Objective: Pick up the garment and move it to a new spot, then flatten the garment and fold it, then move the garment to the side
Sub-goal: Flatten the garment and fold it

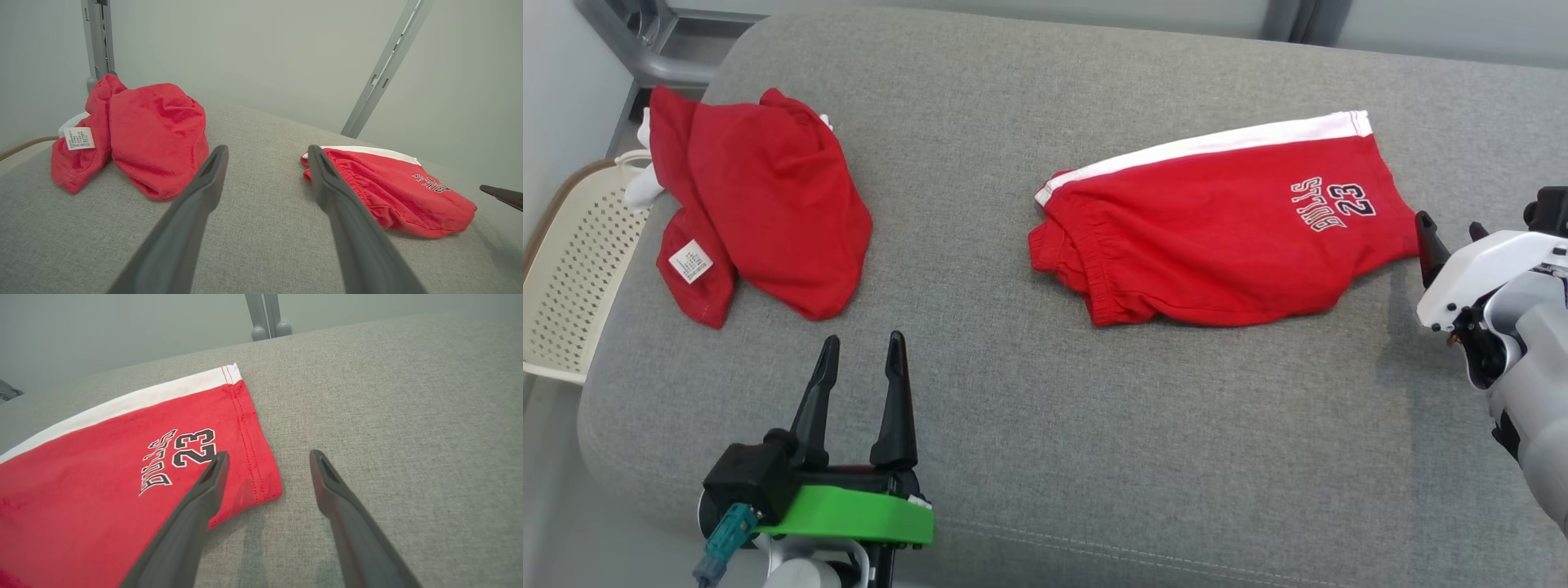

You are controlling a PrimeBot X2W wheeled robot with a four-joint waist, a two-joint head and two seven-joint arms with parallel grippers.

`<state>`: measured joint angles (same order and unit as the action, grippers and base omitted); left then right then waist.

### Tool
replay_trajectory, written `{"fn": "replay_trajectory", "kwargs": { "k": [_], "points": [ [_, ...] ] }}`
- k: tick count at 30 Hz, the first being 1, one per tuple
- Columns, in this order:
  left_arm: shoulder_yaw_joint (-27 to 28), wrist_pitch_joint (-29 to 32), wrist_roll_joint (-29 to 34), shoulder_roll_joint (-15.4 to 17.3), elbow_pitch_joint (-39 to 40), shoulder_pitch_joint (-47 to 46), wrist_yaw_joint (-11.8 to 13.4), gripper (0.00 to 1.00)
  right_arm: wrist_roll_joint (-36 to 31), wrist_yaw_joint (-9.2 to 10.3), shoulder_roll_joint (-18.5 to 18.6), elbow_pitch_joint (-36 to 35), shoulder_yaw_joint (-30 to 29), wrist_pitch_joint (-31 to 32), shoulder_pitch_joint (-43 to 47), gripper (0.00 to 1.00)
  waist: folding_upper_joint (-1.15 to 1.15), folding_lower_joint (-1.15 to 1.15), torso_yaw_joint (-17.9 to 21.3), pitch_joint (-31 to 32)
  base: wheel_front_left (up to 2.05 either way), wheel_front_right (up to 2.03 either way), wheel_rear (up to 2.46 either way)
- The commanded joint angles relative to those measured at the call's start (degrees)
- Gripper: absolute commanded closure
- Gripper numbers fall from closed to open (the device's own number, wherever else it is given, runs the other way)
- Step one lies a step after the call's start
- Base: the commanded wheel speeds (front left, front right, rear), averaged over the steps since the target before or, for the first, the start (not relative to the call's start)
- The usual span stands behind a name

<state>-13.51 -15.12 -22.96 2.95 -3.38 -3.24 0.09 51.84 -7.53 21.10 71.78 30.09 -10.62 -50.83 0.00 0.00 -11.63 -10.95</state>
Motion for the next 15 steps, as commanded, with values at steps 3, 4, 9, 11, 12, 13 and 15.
{"fn": "replay_trajectory", "kwargs": {
  "k": [3,4,9,11,12,13,15],
  "points": [
    [-1.0,0.0,-0.3,0.0,0.7,-0.2,0.3,0.0,0.6,0.08,0.4,1.4,-1.1,0.3,0.0,0.0,0.0,0.0,-1.6,-2.1,0.0,0.0,0.0],
    [-1.2,0.0,-0.5,0.0,0.8,-0.6,0.3,0.0,0.5,0.08,0.6,1.6,-1.4,0.4,-0.1,0.0,0.0,0.0,-1.8,-2.6,0.0,0.0,0.0],
    [-2.2,0.0,-0.8,0.0,1.1,-2.0,0.7,0.0,0.7,0.08,-0.2,2.1,-2.7,1.4,-0.7,0.0,0.0,0.0,-2.6,-4.2,0.0,0.0,0.0],
    [-2.4,0.0,-1.1,0.0,1.4,-2.4,0.9,0.0,0.6,0.08,-0.6,2.2,-3.1,2.0,-1.0,0.0,0.0,0.0,-2.8,-4.8,0.0,0.0,0.0],
    [-2.5,0.0,-1.2,0.0,1.4,-2.6,1.0,0.0,0.5,0.08,-0.9,2.3,-3.2,2.4,-1.1,0.0,0.0,0.0,-2.8,-5.0,0.0,0.0,0.0],
    [-2.7,0.0,-1.3,0.0,1.4,-2.7,1.1,0.0,0.4,0.08,-1.0,2.3,-3.3,2.5,-1.2,0.0,0.0,0.0,-3.0,-5.1,0.0,0.0,0.0],
    [-3.0,0.0,-1.6,0.0,1.2,-2.8,1.3,0.0,0.4,0.08,-1.5,2.4,-3.8,3.3,-1.3,0.0,0.0,0.0,-3.2,-5.3,0.0,0.0,0.0]
  ]
}}
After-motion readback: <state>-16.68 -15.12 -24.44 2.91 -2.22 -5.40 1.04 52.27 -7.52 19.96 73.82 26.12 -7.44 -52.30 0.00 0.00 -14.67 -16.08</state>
